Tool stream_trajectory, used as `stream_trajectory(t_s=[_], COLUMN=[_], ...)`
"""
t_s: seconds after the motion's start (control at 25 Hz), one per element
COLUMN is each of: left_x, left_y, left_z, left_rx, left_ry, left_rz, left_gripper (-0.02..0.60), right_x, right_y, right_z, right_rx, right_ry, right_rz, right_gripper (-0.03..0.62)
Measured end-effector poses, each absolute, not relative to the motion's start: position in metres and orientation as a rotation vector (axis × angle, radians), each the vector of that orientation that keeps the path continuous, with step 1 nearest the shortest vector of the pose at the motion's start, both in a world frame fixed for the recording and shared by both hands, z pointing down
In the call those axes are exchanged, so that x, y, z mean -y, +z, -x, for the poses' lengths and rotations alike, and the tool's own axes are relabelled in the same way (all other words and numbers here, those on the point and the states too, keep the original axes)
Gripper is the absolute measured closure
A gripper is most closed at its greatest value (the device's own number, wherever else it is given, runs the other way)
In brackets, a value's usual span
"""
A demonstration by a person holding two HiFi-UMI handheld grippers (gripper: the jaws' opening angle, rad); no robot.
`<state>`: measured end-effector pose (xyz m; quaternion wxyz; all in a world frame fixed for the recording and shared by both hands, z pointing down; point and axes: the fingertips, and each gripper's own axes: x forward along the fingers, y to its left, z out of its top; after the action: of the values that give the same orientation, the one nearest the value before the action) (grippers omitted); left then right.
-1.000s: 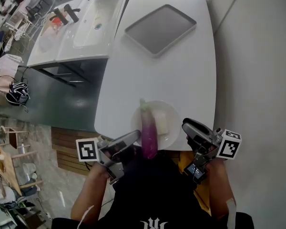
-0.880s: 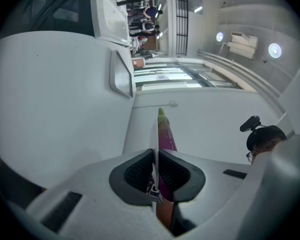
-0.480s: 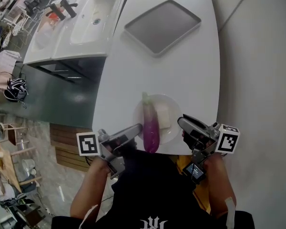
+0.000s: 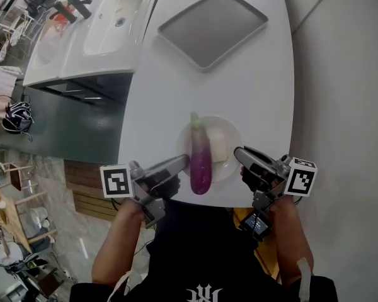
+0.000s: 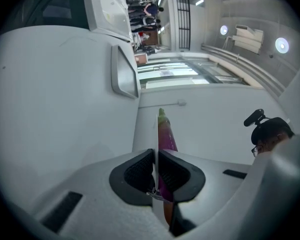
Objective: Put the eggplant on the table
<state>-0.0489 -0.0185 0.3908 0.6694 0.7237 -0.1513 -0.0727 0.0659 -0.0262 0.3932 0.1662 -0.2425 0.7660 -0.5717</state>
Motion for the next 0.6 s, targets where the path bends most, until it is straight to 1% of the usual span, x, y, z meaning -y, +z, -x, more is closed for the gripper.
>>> stream_trajectory(t_s=[0.12,0.32,0.6], left_x=[0.041,0.034,0.064], left_y=[0.420,0.409,0.457], left_z=[0.045,0.040,0.037], left_rx=[0.348,0.359,0.405], left_ry=[-0.151,-0.106,-0.028], left_rz=[-1.619,-1.637,-1.631], left_gripper=[0.558,0.558,0.560], right_x=[0.048,0.039,0.066], right_y=[0.425,0.416,0.465], right_z=[-0.070,-0.075,-0.079], right_rx=[-2.170,-2.165,-2.117], right_ry=[-1.656,-1.694,-1.761], right_rz=[0.704,0.765,0.828], right_gripper=[0.562,0.568,0.576])
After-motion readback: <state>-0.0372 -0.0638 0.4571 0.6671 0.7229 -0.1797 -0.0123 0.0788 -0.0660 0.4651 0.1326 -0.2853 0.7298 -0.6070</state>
